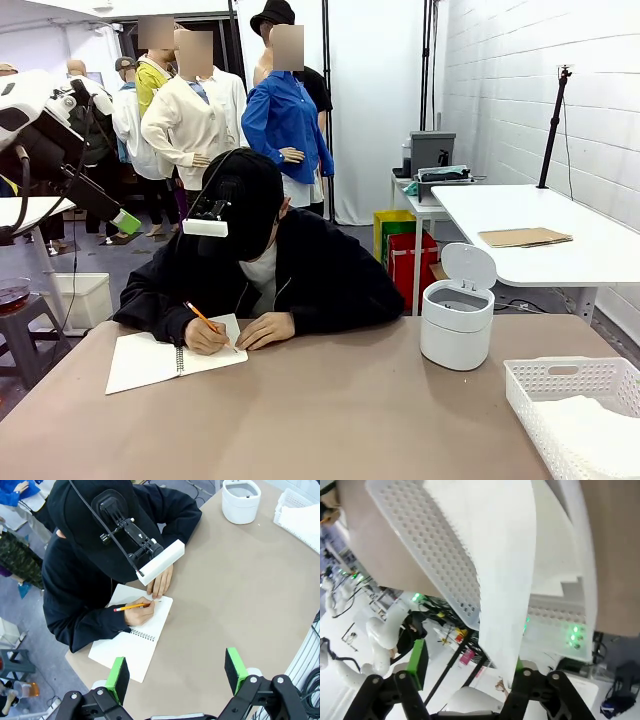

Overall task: Sort the paper based on its condition.
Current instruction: If a person hands you a paper, place it in the Organizing basket , and if it's crumpled, put it in the Trash can.

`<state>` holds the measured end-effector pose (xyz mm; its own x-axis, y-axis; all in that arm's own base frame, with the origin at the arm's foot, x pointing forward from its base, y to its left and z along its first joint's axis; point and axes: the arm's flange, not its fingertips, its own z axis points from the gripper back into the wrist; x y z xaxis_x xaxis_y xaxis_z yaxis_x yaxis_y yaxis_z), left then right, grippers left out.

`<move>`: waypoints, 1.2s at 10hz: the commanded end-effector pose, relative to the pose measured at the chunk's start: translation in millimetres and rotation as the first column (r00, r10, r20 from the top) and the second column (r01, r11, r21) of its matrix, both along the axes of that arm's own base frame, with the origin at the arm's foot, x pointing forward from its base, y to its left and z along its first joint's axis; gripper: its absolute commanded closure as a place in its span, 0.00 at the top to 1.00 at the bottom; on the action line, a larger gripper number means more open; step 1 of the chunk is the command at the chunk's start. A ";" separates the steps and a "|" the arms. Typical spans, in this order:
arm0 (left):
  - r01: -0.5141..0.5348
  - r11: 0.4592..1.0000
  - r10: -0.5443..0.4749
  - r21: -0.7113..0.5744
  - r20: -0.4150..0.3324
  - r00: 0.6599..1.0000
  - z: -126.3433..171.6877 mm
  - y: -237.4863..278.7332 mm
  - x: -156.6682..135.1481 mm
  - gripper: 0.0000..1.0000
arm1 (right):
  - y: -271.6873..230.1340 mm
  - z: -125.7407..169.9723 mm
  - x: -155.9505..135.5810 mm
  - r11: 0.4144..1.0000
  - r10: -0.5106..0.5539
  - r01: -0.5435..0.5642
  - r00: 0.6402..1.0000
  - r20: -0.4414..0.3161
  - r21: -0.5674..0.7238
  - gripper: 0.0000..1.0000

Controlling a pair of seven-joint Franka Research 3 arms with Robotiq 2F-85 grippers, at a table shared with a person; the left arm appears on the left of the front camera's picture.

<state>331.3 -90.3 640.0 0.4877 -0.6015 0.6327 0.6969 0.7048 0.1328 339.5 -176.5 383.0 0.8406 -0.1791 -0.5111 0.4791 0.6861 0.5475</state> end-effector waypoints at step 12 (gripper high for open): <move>-0.006 1.000 0.006 0.009 -0.003 1.000 -0.5 0.3 -1.1 1.00 | 27.4 71.7 -8.1 0.990 0.137 -0.122 0.961 0.239 -0.073 1.00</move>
